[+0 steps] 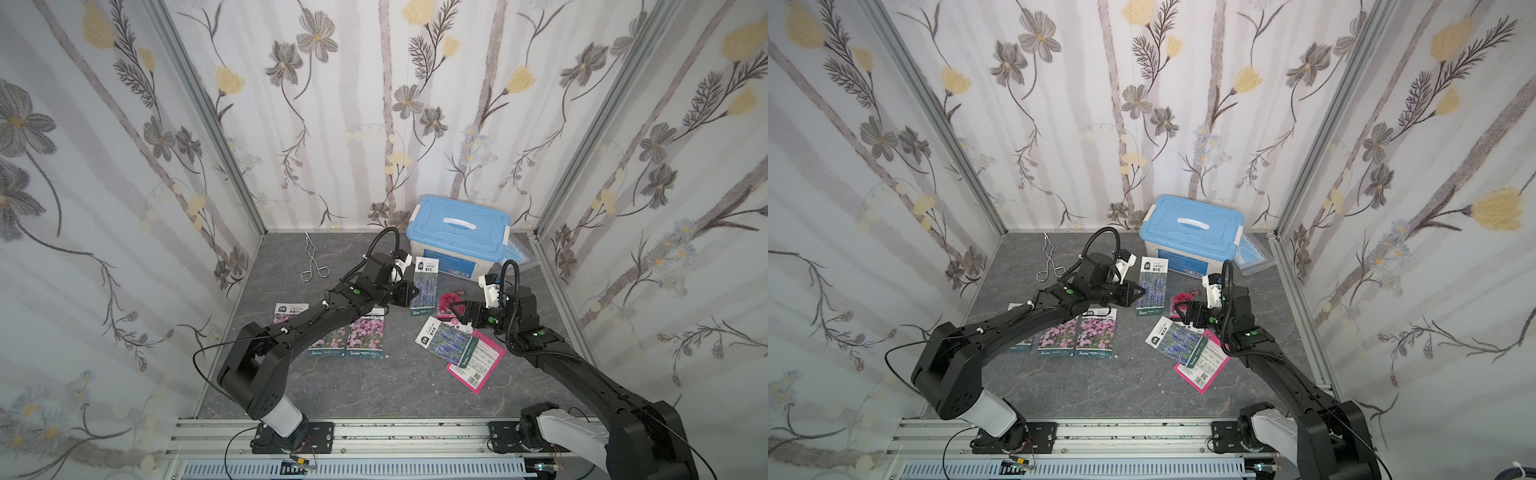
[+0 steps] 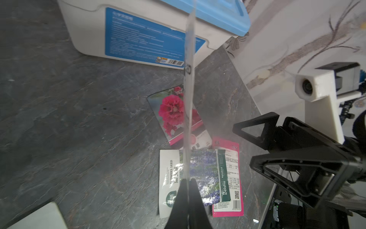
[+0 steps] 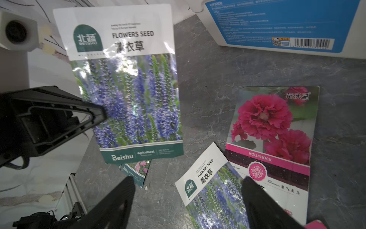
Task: Arrange the seed packets in a row
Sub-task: Pick up the seed packet from the center of the board, then move the seed packets from the center of the board.
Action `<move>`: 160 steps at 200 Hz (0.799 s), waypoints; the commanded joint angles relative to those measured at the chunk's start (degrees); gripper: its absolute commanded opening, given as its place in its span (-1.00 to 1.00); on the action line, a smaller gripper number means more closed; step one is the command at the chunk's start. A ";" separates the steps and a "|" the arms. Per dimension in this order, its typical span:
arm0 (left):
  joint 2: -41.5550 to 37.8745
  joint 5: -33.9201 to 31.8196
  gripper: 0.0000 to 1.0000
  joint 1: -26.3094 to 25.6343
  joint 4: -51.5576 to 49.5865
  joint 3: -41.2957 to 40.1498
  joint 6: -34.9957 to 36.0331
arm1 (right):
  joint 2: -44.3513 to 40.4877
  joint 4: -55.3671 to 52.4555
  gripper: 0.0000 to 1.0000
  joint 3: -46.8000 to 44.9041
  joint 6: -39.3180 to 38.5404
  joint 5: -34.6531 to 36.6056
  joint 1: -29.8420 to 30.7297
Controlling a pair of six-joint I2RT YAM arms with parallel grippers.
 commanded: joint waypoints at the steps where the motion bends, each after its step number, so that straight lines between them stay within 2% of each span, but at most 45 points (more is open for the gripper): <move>1: -3.45 -6.61 -1.00 1.00 -6.15 -0.81 -0.69 | 0.78 0.60 0.99 -2.14 1.57 2.90 1.36; 50: -10.45 -10.99 -1.00 4.72 -9.80 -5.10 -2.88 | 9.02 8.10 0.99 -3.83 8.36 5.53 13.05; 74: -11.01 -10.86 -1.00 5.73 -9.87 -6.04 -3.85 | 15.80 11.90 0.99 -3.00 11.45 5.08 14.94; 93: -11.01 -10.28 -1.00 5.77 -9.52 -6.23 -4.21 | 19.01 13.05 0.99 -2.50 13.18 5.96 15.26; 122: -10.73 -9.66 -1.00 5.71 -9.21 -5.91 -4.32 | 22.72 8.72 0.99 -1.63 14.40 11.66 14.68; 160: -9.61 -8.50 -1.00 5.61 -8.91 -5.17 -4.14 | 20.13 4.58 0.99 -5.49 14.96 14.86 7.22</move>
